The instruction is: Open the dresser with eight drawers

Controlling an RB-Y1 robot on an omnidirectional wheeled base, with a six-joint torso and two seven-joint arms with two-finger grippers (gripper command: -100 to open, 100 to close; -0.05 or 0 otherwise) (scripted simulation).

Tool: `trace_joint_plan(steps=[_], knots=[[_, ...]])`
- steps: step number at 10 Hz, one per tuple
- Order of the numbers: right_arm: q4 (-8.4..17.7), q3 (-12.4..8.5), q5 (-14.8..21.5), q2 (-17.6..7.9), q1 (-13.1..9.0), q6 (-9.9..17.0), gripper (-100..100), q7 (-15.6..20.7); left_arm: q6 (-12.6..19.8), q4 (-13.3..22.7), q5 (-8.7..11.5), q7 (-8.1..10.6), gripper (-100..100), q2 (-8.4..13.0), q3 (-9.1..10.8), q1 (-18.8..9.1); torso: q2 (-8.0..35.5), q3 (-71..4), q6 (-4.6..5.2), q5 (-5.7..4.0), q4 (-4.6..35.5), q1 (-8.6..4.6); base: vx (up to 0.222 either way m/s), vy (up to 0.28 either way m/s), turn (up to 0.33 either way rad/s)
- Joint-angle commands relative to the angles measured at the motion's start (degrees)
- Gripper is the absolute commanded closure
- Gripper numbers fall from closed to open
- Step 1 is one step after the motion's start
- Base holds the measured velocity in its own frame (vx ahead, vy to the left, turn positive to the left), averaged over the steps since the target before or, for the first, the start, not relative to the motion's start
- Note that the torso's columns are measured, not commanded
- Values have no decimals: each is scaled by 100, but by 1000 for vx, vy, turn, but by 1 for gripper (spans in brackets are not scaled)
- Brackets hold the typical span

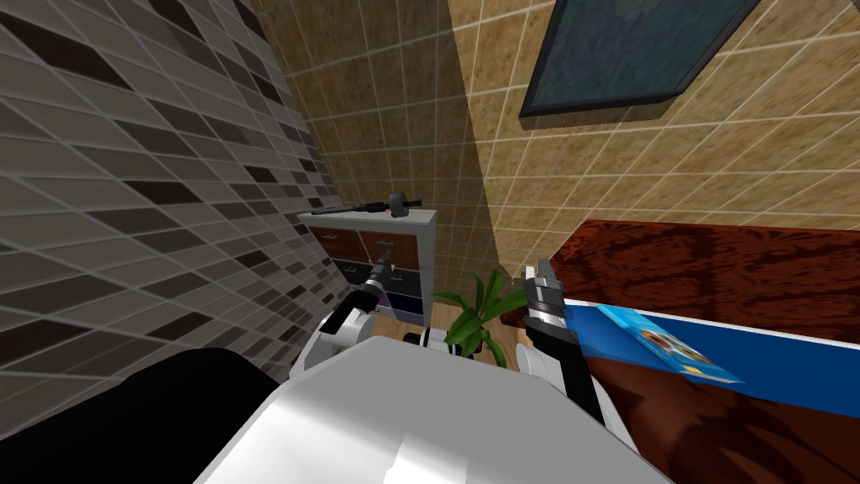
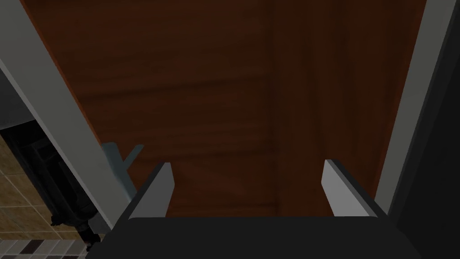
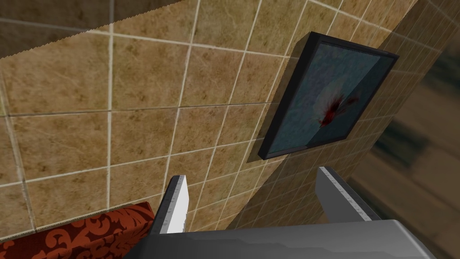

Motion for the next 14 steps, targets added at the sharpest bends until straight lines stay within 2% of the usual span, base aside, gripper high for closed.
trace_joint_plan(steps=[1, 4, 8, 10, 14], knots=[[0, 0, 0, 0, 0, 0, 0, 0, 173, 76, 0, 16, -100, 74, 61, -285, 1, 1, 0, 0, 0, -1, -11, -21, 27], [0, 0, 0, 0, 0, 0, 0, 0, 478, 34, 19, 32, -100, 123, 147, -614, -2, -1, 0, 1, -1, 2, -10, -23, 34], [0, 0, 0, 0, 0, 0, 0, 0, 914, 49, 71, 33, -100, 8, 245, -879, -3, -1, 0, 2, -1, 6, -12, -19, 37], [0, 0, 0, 0, 0, 0, 0, 0, 1093, -222, 93, 33, -100, -151, 285, -979, -1, -1, 0, 1, 0, 2, -14, -18, 28], [0, 0, 0, 0, 0, 0, 0, 0, 1168, -630, 103, 33, -100, -370, 301, -1016, 38, 11, 2, -36, 57, -21, -5, -10, 2]])
